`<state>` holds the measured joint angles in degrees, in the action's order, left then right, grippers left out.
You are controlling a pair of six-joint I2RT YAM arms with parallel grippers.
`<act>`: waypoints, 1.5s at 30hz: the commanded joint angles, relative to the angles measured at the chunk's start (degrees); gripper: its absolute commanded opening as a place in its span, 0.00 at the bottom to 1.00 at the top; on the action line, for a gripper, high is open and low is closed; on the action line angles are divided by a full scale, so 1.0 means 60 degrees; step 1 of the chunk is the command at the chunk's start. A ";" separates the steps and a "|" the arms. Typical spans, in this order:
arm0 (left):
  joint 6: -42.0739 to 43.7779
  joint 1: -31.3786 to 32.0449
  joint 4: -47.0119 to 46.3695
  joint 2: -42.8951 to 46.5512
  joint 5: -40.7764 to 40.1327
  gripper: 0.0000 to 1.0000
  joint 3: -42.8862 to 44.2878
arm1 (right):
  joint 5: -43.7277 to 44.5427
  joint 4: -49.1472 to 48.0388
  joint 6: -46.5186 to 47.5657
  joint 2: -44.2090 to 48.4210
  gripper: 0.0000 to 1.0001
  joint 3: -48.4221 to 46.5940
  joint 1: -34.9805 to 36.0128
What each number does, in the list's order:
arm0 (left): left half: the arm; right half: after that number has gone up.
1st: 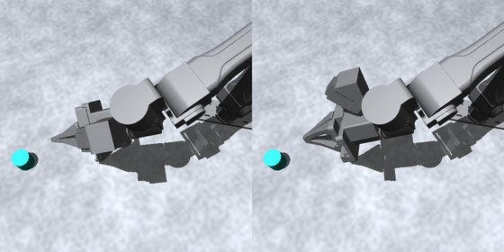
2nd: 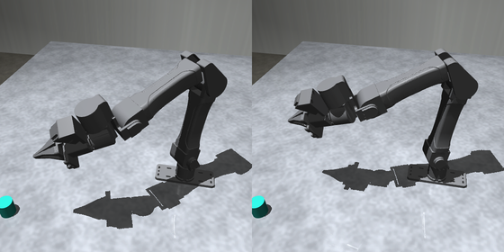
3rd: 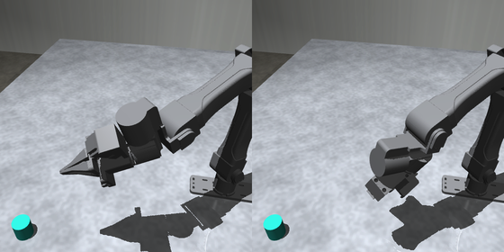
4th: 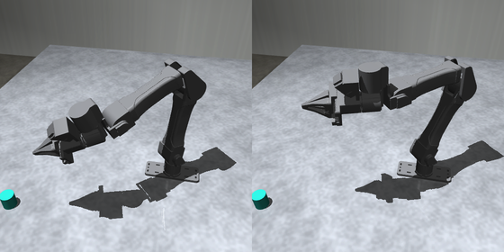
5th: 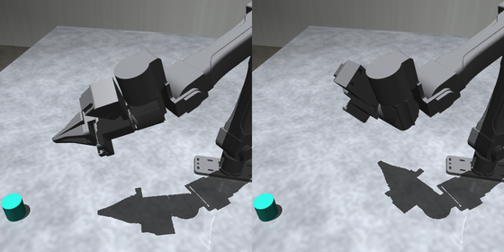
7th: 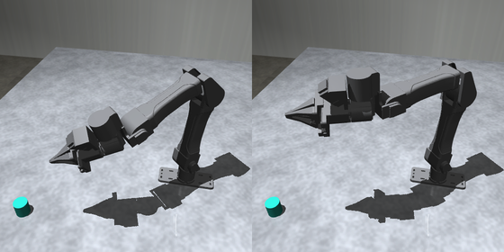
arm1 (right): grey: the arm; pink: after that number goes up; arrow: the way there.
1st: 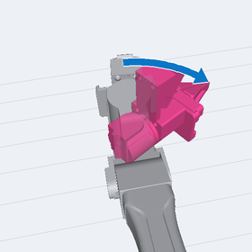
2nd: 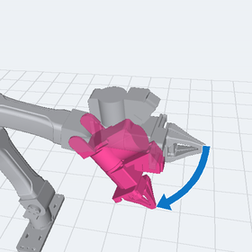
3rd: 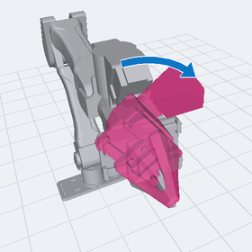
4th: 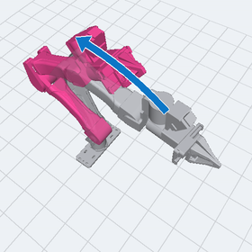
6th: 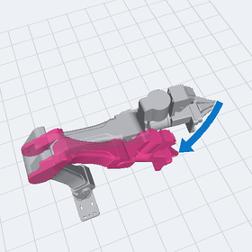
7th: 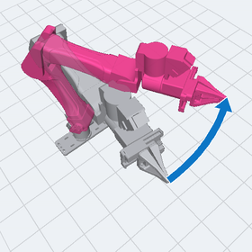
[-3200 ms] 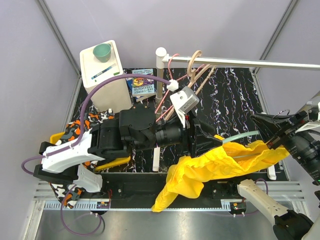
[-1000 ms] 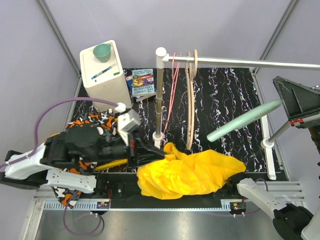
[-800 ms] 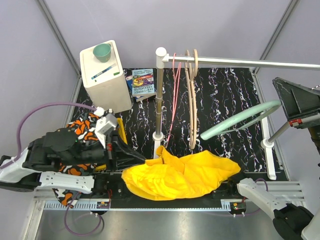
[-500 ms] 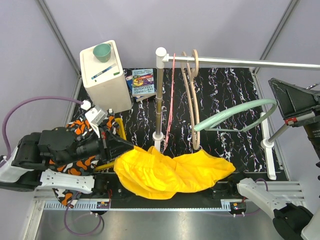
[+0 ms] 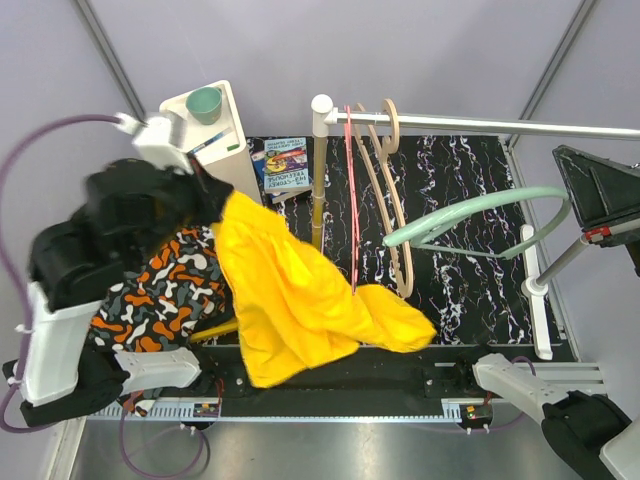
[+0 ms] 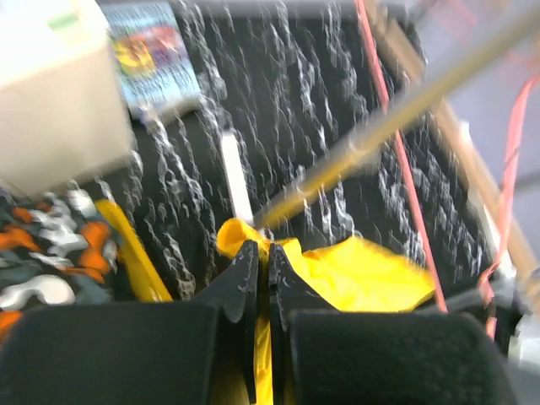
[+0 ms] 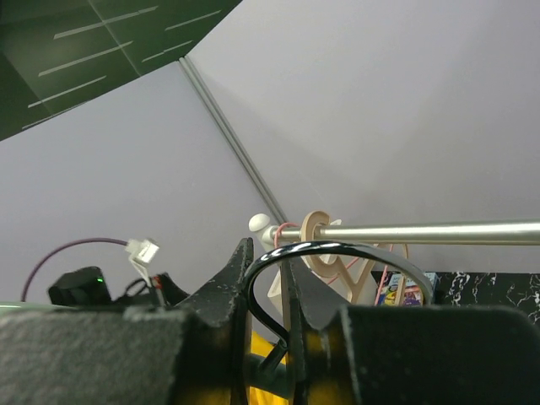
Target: Remove the shorts from the hanger
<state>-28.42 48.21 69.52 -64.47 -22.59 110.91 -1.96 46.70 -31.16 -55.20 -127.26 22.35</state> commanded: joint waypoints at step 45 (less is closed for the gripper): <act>1.3568 0.1164 -1.0222 0.1427 -0.7966 0.00 0.1570 | -0.0684 0.0538 0.0051 -0.1083 0.00 0.0058 0.0055</act>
<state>44.86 54.33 16.99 -58.02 -62.57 124.60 -4.21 55.13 -30.20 -60.62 -127.39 22.35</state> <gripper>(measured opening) 0.028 0.190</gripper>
